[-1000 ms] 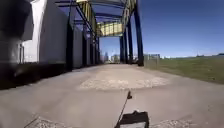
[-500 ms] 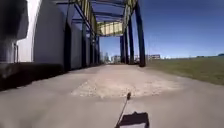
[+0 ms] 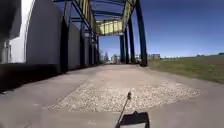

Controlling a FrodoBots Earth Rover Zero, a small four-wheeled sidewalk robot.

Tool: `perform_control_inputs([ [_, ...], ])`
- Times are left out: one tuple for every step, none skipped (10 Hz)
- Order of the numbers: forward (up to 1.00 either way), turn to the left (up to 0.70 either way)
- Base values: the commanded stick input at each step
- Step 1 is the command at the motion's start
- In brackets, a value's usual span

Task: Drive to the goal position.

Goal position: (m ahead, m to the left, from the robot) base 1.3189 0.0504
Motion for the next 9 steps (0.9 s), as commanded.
perform_control_inputs([
  [1.0,-0.01],
  [1.0,-0.07],
  [1.0,-0.13],
  [1.0,-0.2],
  [1.0,-0.26],
  [1.0,-0.32],
  [1.0,-0.19],
  [1.0,-0.07],
  [1.0,0.0],
])
